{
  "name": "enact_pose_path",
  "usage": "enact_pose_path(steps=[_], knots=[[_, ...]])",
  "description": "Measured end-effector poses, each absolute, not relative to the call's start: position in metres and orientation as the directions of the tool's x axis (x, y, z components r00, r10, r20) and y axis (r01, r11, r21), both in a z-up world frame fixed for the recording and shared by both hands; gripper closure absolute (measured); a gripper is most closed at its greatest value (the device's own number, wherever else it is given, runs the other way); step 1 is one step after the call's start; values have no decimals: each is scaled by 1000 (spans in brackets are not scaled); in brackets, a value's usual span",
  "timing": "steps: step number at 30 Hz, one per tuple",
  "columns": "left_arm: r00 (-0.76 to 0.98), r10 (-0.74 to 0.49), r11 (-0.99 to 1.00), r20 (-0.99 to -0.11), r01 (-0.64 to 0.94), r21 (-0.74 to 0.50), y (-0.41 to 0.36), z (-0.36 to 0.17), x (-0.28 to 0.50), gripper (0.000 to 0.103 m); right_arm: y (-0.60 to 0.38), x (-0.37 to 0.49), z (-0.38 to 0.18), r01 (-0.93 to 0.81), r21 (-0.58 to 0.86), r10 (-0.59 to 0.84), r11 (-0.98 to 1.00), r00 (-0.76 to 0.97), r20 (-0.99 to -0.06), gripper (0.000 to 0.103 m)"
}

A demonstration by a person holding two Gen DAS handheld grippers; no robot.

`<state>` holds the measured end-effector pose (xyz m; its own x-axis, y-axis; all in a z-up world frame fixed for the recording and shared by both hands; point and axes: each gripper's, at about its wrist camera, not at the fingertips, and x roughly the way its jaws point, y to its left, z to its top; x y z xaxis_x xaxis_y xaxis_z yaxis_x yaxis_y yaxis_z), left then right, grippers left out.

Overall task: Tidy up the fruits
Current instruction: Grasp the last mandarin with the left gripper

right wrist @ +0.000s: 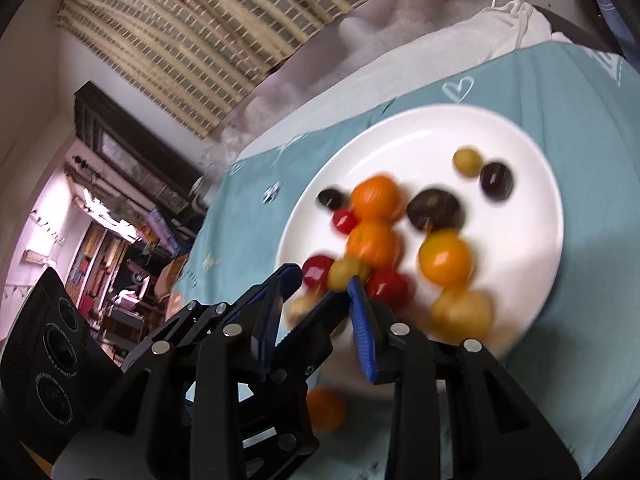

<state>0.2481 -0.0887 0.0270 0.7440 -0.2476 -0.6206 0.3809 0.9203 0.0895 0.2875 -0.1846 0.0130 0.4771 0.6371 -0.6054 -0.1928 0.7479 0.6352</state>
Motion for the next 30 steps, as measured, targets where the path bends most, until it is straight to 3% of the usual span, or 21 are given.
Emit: enact_pose_path(steps=[1, 4, 11, 14, 15, 24, 26, 28, 29, 30], knots=[[736, -254, 920, -628, 385, 79, -88, 24, 254, 71, -186, 292, 10, -181, 643, 640, 744, 468, -609, 68], [725, -277, 925, -630, 379, 29, -80, 21, 257, 56, -194, 297, -2, -152, 685, 667, 713, 448, -595, 67], [733, -265, 920, -626, 387, 65, -64, 25, 203, 36, -196, 263, 3, -195, 697, 702, 690, 417, -578, 66], [717, -276, 912, -640, 405, 60, -56, 22, 177, 31, -196, 240, 3, -196, 699, 709, 688, 385, -591, 55], [697, -283, 908, -659, 417, 51, -55, 17, 168, 31, -194, 236, 2, -195, 695, 707, 692, 375, -599, 50], [654, -250, 892, -714, 442, 92, -63, -20, 160, 33, -151, 222, -24, -229, 628, 669, 744, 263, -696, 50], [630, -261, 888, -732, 454, 74, -63, -27, 163, 42, -147, 224, -33, -219, 617, 654, 756, 259, -711, 52], [595, -269, 896, -757, 443, 30, -58, -32, 171, 52, -147, 223, -37, -244, 599, 647, 763, 280, -709, 61], [588, -279, 900, -759, 435, 6, -54, -32, 173, 62, -150, 222, -37, -244, 597, 645, 765, 286, -709, 64], [578, -306, 899, -756, 437, -29, -51, -31, 174, 63, -154, 221, -37, -236, 611, 655, 756, 289, -698, 65]])
